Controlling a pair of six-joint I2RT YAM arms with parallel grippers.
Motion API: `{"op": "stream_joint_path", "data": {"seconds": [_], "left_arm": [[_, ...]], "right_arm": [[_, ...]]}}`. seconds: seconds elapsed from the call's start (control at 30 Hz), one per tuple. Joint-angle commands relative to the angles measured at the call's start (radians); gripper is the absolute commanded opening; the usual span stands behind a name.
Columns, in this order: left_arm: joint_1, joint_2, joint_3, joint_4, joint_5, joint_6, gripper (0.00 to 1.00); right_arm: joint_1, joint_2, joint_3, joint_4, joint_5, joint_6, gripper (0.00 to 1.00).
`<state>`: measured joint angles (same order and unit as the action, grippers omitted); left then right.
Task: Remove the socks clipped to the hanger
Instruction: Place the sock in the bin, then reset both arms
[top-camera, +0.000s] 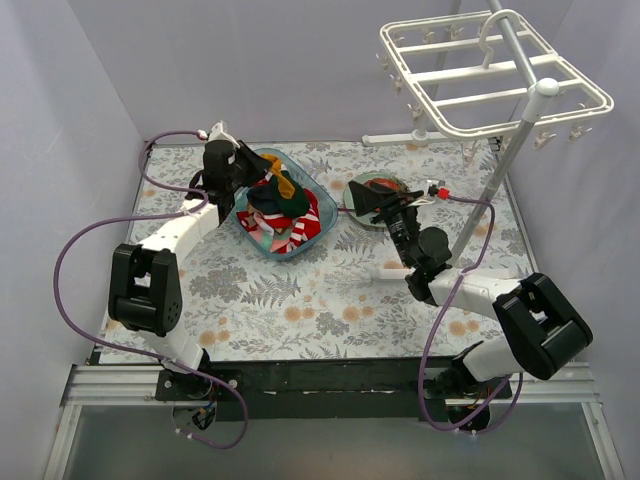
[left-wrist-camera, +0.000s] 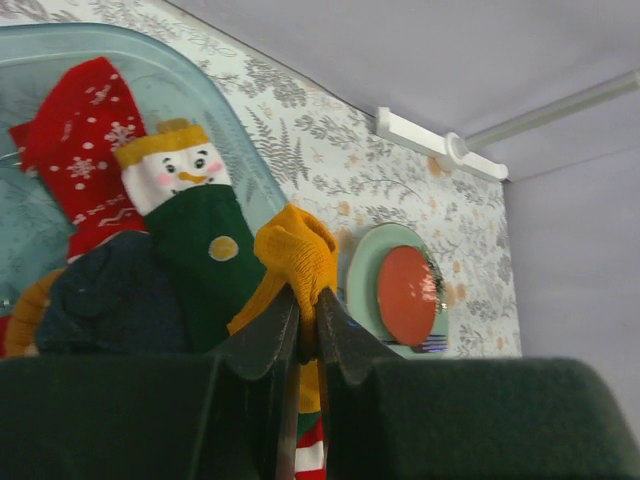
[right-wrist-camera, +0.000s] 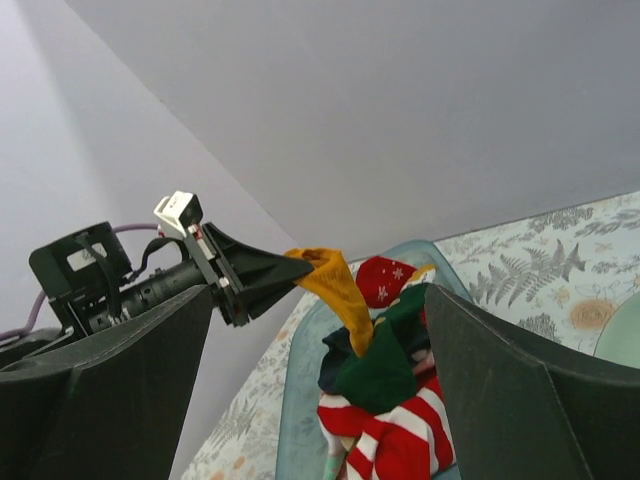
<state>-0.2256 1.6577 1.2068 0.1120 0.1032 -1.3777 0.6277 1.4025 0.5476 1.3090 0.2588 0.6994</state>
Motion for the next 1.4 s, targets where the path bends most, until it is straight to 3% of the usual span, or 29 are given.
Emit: {"op": "stream_joint_path", "data": {"seconds": [0.0,0.1,0.23,0.33,0.37,0.53,0.7,0.83,1.1,1.2,1.37], "left_arm": [[0.022,0.005,-0.024,0.026,-0.06,-0.015,0.14],[0.026,0.02,-0.018,0.003,-0.091,-0.006,0.21],[0.04,0.025,-0.004,-0.037,-0.14,-0.012,0.63],[0.048,0.01,0.023,-0.087,-0.186,-0.003,0.8],[0.046,0.004,0.033,-0.106,-0.194,0.0,0.98],[0.049,-0.048,0.05,-0.193,-0.215,0.032,0.98],[0.028,-0.177,-0.007,-0.21,-0.143,0.063,0.98],[-0.072,-0.308,-0.125,-0.199,-0.14,0.104,0.98],[-0.302,-0.502,-0.298,-0.184,-0.143,0.226,0.98],[-0.314,-0.573,-0.377,-0.182,-0.056,0.236,0.98],[-0.317,-0.641,-0.4,-0.239,-0.033,0.24,0.98]], "right_arm": [[0.043,0.021,-0.029,0.09,-0.007,-0.041,0.95],[0.075,0.027,-0.04,0.072,-0.015,-0.067,0.95],[0.122,0.032,-0.038,0.019,-0.024,-0.112,0.95],[0.167,0.039,-0.028,-0.043,-0.024,-0.149,0.95],[0.19,0.044,-0.02,-0.069,-0.023,-0.167,0.95],[0.24,0.056,-0.002,-0.125,-0.001,-0.208,0.98],[0.299,0.027,0.029,-0.217,0.04,-0.299,0.99],[0.334,-0.036,0.026,-0.373,0.085,-0.328,0.98],[0.343,-0.259,-0.098,-0.497,0.155,-0.316,0.99],[0.343,-0.333,-0.11,-0.56,0.166,-0.325,0.99],[0.343,-0.418,-0.135,-0.606,0.166,-0.311,0.99]]}}
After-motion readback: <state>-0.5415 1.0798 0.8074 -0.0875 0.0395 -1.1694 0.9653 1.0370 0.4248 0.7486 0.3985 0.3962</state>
